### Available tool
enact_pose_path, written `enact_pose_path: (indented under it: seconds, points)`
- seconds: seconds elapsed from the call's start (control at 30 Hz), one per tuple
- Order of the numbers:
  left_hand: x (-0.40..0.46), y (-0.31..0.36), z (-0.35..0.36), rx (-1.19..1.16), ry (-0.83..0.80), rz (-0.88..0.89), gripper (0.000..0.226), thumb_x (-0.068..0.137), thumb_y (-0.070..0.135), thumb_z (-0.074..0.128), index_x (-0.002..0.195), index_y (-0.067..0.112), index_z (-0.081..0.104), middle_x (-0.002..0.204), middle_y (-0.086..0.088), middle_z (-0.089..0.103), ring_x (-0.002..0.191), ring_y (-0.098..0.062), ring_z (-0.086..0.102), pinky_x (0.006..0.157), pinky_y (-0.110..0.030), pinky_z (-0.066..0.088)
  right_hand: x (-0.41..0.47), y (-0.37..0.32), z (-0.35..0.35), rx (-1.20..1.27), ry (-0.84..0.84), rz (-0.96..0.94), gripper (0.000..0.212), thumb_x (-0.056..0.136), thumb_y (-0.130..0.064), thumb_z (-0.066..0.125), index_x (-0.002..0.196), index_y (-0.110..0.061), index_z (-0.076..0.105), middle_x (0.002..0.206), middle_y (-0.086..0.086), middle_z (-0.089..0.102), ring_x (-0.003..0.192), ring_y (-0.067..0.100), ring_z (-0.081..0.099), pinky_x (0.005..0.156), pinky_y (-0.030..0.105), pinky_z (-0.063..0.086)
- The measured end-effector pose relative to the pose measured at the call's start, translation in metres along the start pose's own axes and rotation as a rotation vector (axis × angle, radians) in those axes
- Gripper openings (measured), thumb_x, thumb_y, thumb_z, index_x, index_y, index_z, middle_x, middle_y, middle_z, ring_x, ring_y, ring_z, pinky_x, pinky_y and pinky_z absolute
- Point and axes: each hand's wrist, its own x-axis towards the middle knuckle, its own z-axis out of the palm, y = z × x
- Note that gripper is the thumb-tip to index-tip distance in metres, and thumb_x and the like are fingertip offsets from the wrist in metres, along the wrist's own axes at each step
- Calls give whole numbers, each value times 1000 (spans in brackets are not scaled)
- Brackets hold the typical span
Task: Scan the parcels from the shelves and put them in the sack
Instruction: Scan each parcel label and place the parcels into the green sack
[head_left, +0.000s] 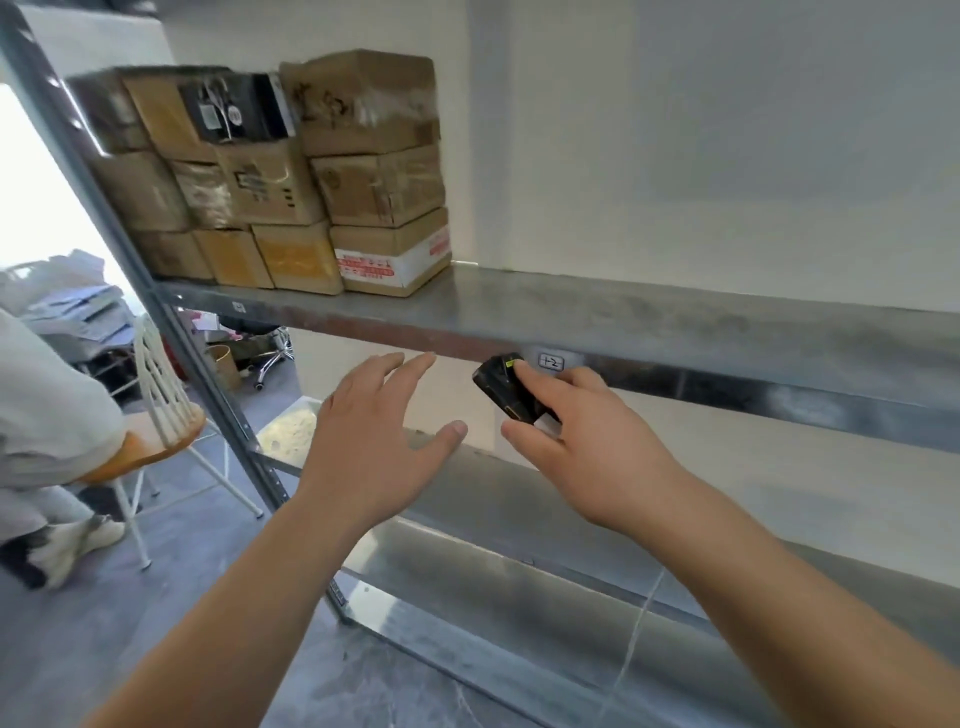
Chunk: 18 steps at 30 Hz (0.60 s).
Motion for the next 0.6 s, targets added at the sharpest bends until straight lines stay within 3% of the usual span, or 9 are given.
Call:
enact_pose_path:
  seconds: [0.23, 0.47, 0.6]
  points:
    - [59, -37, -27, 9, 97, 79, 72, 91, 61, 65, 156, 37, 42, 158, 3, 43, 147, -19, 34, 119, -46, 31, 69, -42, -13, -49, 49, -61, 69, 97, -63, 50, 159, -44, 26, 127, -7, 44, 98, 20, 59, 86, 38, 52]
    - [134, -87, -79, -13, 128, 210, 74, 90, 60, 68, 155, 35, 45, 159, 2, 40, 149, -20, 31, 121, -45, 30, 139, -95, -19, -192, 134, -21, 59, 101, -56, 50, 156, -44, 33, 122, 1, 45, 97, 26, 59, 90, 42, 53]
    - [177, -105, -108, -29, 112, 314, 75, 92, 63, 63, 158, 39, 37, 165, 5, 32, 152, -19, 25, 122, -46, 29, 172, -123, -24, -247, 208, 31, 59, 101, -57, 51, 156, -43, 34, 118, 2, 46, 93, 23, 58, 84, 38, 53]
